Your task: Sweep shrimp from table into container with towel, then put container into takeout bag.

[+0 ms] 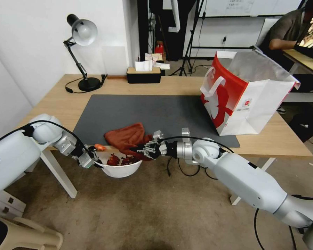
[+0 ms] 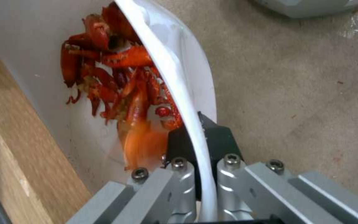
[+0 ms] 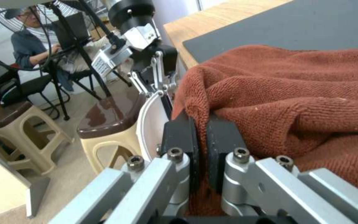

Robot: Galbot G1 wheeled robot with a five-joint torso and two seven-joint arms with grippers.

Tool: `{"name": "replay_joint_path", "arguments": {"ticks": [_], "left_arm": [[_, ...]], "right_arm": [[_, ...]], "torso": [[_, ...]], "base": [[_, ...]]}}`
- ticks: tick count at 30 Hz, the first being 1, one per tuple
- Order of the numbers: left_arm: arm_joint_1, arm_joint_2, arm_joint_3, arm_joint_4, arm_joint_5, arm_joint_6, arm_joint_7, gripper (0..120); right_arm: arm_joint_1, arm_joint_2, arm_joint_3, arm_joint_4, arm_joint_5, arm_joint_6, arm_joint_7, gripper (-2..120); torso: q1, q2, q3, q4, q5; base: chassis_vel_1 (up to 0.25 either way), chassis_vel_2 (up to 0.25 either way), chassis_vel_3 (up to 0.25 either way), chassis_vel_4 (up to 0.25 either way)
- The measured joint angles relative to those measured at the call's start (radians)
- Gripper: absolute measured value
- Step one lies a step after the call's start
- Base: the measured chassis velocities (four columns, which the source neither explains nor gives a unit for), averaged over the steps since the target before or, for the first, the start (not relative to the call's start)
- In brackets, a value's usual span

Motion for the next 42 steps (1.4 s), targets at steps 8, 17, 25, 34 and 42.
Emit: {"name": "replay_joint_path", "arguments": {"ticks": [8, 17, 25, 34, 42], "left_arm": [[0.037, 0.019, -0.034, -0.021, -0.001, 0.001, 0.0, 0], [0.106, 0.041, -0.09, -0.051, -0.001, 0.0, -0.006, 0], [0.186, 0.049, -0.129, -0.089, 0.031, -0.002, -0.025, 0], [0.258, 0.04, -0.18, -0.093, 0.048, -0.009, -0.035, 0], [0.292, 0.038, -0.214, -0.091, 0.049, -0.02, -0.041, 0]], "right_arm": [[-0.009, 0.002, 0.001, 0.011, 0.008, 0.0, 0.007, 2], [-0.01, 0.016, -0.007, 0.042, 0.037, -0.009, 0.031, 2], [-0.006, 0.038, -0.02, 0.059, 0.103, -0.019, 0.077, 2], [-0.025, 0.041, 0.003, 0.139, 0.297, -0.036, 0.198, 2], [-0.058, 0.04, 0.035, 0.206, 0.503, -0.032, 0.369, 2]], "torso": [[0.0, 0.0, 0.0, 0.0001, 0.0001], [0.0, 0.0, 0.0, 0.0002, 0.0006], [0.0, 0.0, 0.0, 0.0002, 0.0002], [0.0, 0.0, 0.0, 0.0002, 0.0001], [0.0, 0.0, 0.0, 0.0001, 0.0001]], "base": [[0.0, 0.0, 0.0, 0.0], [0.0, 0.0, 0.0, 0.0], [0.0, 0.0, 0.0, 0.0], [0.0, 0.0, 0.0, 0.0], [0.0, 0.0, 0.0, 0.0]]}}
